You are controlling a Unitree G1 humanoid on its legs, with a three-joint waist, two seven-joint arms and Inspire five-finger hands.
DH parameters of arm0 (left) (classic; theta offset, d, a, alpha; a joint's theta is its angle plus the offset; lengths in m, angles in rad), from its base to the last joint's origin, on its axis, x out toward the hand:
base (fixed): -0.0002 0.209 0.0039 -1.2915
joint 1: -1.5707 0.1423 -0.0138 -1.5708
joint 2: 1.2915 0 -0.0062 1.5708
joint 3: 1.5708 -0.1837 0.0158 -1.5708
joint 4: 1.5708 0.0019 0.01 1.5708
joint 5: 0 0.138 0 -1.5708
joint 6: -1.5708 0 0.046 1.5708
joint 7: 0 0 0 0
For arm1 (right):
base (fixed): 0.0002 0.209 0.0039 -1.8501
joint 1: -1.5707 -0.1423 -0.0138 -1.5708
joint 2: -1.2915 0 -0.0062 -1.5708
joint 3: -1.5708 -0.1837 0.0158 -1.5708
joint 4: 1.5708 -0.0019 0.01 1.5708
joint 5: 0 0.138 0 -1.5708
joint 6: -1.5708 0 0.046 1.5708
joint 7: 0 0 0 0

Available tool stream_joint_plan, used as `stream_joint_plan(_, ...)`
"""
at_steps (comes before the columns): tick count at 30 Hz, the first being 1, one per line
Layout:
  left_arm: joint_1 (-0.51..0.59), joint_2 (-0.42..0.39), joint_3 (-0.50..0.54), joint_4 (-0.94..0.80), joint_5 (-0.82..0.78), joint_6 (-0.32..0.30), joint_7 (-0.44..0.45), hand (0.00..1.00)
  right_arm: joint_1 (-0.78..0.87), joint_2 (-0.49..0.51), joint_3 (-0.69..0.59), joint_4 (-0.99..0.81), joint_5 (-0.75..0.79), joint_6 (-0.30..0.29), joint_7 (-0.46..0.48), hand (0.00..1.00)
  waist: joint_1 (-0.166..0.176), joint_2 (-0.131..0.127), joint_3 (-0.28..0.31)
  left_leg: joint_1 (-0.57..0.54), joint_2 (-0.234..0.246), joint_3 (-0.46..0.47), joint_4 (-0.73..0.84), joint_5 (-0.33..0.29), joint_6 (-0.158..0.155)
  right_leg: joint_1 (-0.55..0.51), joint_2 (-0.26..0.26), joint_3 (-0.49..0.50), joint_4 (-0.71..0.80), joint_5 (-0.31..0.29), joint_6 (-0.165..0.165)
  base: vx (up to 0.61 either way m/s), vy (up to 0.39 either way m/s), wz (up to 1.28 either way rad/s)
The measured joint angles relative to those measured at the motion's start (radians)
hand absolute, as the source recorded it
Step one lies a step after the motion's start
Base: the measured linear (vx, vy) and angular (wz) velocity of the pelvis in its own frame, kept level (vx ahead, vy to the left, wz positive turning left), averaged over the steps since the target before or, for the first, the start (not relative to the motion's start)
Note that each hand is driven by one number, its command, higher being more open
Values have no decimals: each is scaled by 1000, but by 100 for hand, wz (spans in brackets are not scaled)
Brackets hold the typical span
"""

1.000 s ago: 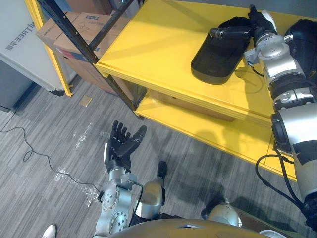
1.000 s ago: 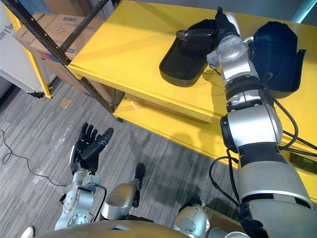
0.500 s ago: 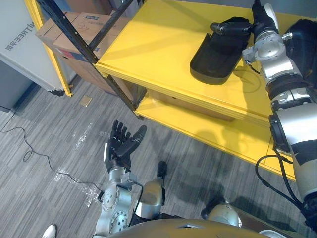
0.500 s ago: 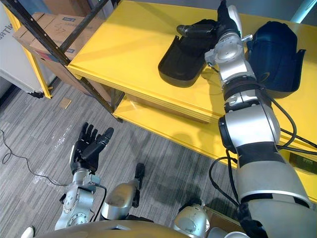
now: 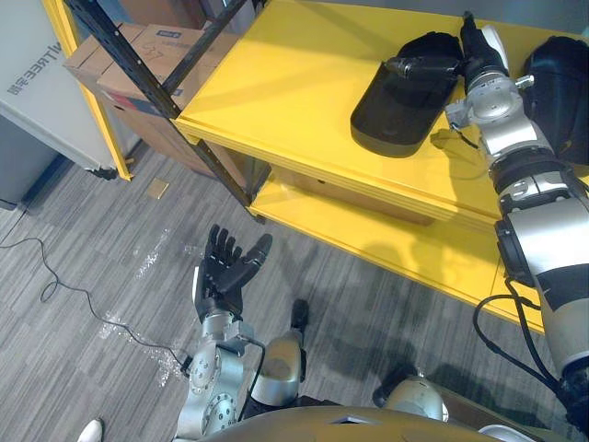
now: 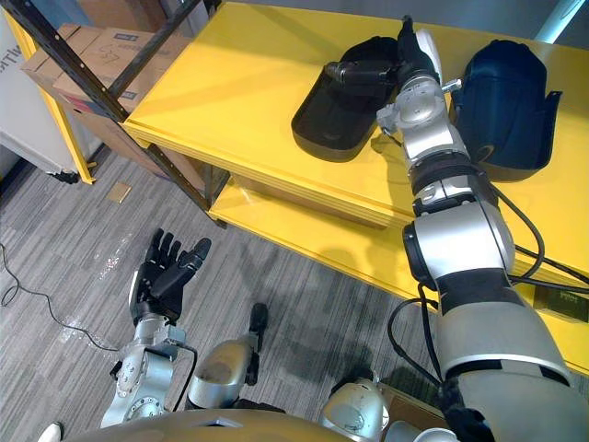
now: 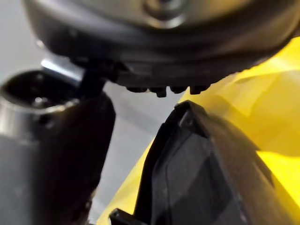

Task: Walk over and take three plastic housings, then place them on the shelf

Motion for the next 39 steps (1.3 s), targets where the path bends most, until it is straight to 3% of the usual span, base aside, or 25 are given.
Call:
stream_joint_plan(15,0,0,0,0,0,0,1,100,0,5,10,0,10,10,119,100,2,-1,0,0,2,-1,0,1,-2,0,0,-4,2,-1,-2,0,0,0)
stream_joint_plan(23,-5,0,0,0,0,-1,15,100,0,28,25,0,9,-11,43,100,4,-2,-1,-2,3,-2,0,2,-2,0,1,-6,2,-1,-2,0,0,0)
stream_joint_plan(27,-22,0,-1,0,0,-1,15,100,-2,28,21,-40,-17,-104,-56,100,2,-3,-1,0,7,-2,0,2,-2,4,8,-5,-3,0,-2,0,0,0)
stream_joint_plan(30,-13,-5,-4,-25,0,0,12,100,-2,23,-7,-204,-69,-178,-118,100,-10,-5,-2,14,11,3,0,2,-3,27,19,-8,-33,14,-1,9,1,-3)
stream_joint_plan(33,4,-6,-2,-55,0,0,-8,100,1,1,-23,-449,-67,-254,-122,100,-34,-11,-5,25,13,9,0,1,-3,56,34,-11,-78,33,4,0,2,-2)
stream_joint_plan(36,21,-5,14,-66,0,0,-35,100,81,-48,-37,-805,-15,-327,-28,100,-55,-44,-29,27,18,35,0,1,-4,76,54,-11,-136,60,7,8,4,-10)
stream_joint_plan(38,54,2,40,-65,0,0,-52,100,234,-56,-38,-1013,122,-357,140,100,-71,-93,-71,49,20,61,-1,-7,-14,99,64,-3,-174,75,10,32,-13,-20)
stream_joint_plan(39,60,5,45,-65,0,0,-56,100,276,-56,-33,-1055,167,-352,196,100,-78,-101,-78,56,21,66,-1,-12,-19,108,69,-2,-184,79,10,4,-16,-15)
